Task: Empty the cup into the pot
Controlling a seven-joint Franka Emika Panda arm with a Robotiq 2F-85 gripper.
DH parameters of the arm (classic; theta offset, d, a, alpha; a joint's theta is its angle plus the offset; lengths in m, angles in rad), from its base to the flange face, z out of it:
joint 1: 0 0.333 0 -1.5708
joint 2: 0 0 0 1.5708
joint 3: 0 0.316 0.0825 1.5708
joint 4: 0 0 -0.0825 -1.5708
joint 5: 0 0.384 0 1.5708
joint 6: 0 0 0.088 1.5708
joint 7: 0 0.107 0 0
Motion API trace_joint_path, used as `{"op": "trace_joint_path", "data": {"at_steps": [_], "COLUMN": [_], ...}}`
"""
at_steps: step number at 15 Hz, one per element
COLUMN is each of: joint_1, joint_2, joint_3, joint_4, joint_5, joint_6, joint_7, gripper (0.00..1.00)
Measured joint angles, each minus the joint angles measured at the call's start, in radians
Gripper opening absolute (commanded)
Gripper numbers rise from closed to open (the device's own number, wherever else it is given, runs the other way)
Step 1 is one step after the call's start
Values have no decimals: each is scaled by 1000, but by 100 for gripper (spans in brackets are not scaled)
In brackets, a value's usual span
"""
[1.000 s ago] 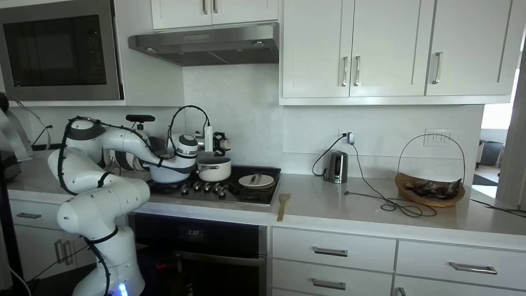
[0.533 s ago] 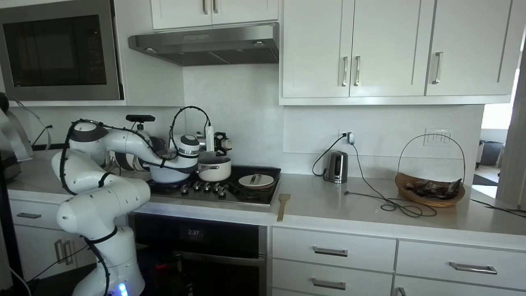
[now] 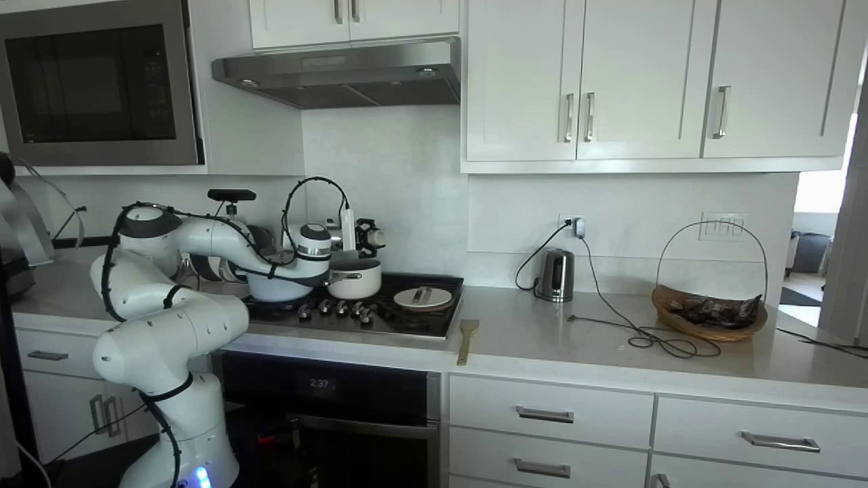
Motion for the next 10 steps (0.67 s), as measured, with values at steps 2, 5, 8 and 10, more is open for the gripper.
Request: {"op": "trace_joint_path", "data": {"at_steps": [2, 5, 8, 10], "joint_1": [-4, -7, -7, -7], "joint_2": [-14, -38, -64, -84], "joint_3": [4, 8, 9, 9], "joint_4": [5, 12, 16, 18], "joint_5": [0, 0, 0, 0], "joint_6": [0, 0, 0, 0], "joint_7": [0, 0, 0, 0], "gripper": [32, 32, 32, 32]}}
